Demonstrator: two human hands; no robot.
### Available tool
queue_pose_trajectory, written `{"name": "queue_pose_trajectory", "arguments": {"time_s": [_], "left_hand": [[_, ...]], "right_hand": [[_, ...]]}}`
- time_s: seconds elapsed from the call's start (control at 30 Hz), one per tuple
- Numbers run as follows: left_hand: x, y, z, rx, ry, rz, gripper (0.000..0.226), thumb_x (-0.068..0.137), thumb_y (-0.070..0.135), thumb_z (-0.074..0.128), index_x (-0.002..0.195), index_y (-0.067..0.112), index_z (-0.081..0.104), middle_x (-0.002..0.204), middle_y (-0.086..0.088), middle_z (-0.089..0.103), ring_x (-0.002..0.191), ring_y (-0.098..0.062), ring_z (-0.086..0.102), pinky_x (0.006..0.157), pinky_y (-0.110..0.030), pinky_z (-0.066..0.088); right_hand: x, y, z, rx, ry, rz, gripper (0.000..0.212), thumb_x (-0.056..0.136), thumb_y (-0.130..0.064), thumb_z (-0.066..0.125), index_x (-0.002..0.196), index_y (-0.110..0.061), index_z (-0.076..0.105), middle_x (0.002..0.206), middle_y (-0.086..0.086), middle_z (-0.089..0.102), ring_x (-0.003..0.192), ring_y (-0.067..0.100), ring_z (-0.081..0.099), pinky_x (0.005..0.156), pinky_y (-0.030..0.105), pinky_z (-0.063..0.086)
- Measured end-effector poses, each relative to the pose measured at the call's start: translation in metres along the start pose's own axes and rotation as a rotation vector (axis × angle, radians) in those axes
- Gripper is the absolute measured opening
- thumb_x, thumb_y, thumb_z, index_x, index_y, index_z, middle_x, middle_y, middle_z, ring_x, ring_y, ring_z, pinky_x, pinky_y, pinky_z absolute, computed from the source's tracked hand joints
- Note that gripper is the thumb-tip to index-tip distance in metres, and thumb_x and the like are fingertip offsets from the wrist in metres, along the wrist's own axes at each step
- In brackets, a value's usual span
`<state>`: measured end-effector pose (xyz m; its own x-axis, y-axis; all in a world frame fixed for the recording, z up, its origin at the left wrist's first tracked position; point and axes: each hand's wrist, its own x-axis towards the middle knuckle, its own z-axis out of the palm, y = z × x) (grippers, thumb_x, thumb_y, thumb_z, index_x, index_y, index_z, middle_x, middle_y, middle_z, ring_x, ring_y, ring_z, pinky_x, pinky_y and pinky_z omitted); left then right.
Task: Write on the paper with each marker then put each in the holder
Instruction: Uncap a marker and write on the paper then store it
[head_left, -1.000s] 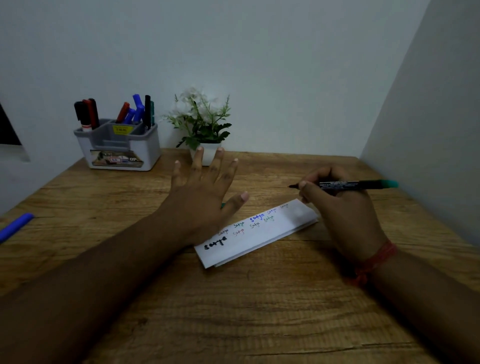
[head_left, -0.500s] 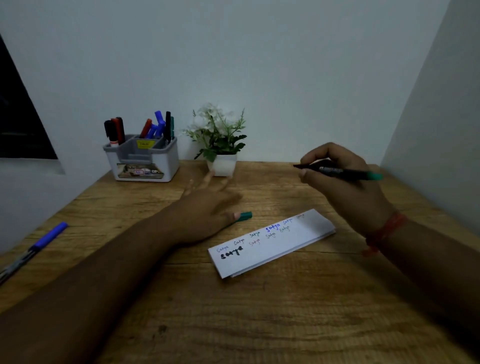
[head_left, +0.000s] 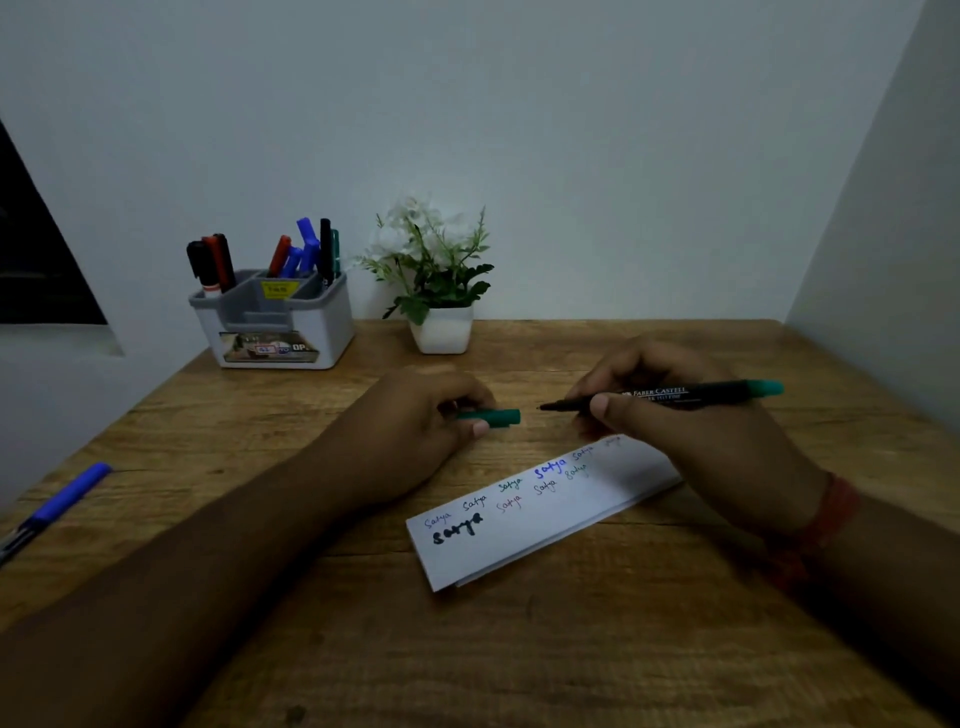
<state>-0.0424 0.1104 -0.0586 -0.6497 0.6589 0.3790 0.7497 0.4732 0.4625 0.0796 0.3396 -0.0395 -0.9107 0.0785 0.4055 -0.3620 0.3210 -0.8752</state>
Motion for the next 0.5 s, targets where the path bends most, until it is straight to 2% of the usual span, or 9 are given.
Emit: {"name": "queue_pose_trajectory", "arguments": {"time_s": [0.1,0.27,0.37,0.5], "left_hand": [[-0.003,0.008,0.001,-0.054,0.03,0.013,0.02,0.089,0.029,0.069,0.104,0.042,0.065,0.096,0.027,0.063,0.096,0.005,0.055,0.078,-0.017,0.046],[-0.004,0.014,0.001,-0.054,0.053,0.043,0.02,0.088,0.028,0.071,0.106,0.035,0.069,0.097,0.023,0.063,0.096,0.0,0.056,0.083,-0.036,0.051],[-0.005,0.017,0.001,-0.041,0.055,0.07,0.02,0.087,0.029,0.072,0.106,0.034,0.069,0.095,0.025,0.061,0.095,0.0,0.055,0.082,-0.039,0.05],[-0.006,0.021,0.002,-0.032,0.067,0.125,0.018,0.087,0.028,0.072,0.105,0.03,0.071,0.091,0.027,0.061,0.094,-0.001,0.054,0.083,-0.035,0.047]], "right_hand": [[-0.001,0.0,0.001,0.004,-0.022,0.012,0.01,0.091,0.003,0.066,0.09,-0.005,0.072,0.094,0.005,0.079,0.083,0.016,0.077,0.075,0.021,0.059],[-0.001,-0.001,0.003,0.003,-0.01,0.015,0.01,0.091,0.002,0.066,0.09,-0.006,0.072,0.094,0.002,0.079,0.083,0.015,0.078,0.073,0.018,0.058],[-0.001,0.0,0.003,-0.01,-0.02,0.021,0.01,0.092,0.001,0.066,0.09,-0.008,0.072,0.094,0.003,0.079,0.083,0.016,0.078,0.075,0.02,0.059],[-0.002,0.0,0.004,-0.024,-0.053,0.023,0.015,0.092,-0.002,0.069,0.087,-0.015,0.074,0.093,0.007,0.079,0.085,0.02,0.077,0.078,0.026,0.062]]}}
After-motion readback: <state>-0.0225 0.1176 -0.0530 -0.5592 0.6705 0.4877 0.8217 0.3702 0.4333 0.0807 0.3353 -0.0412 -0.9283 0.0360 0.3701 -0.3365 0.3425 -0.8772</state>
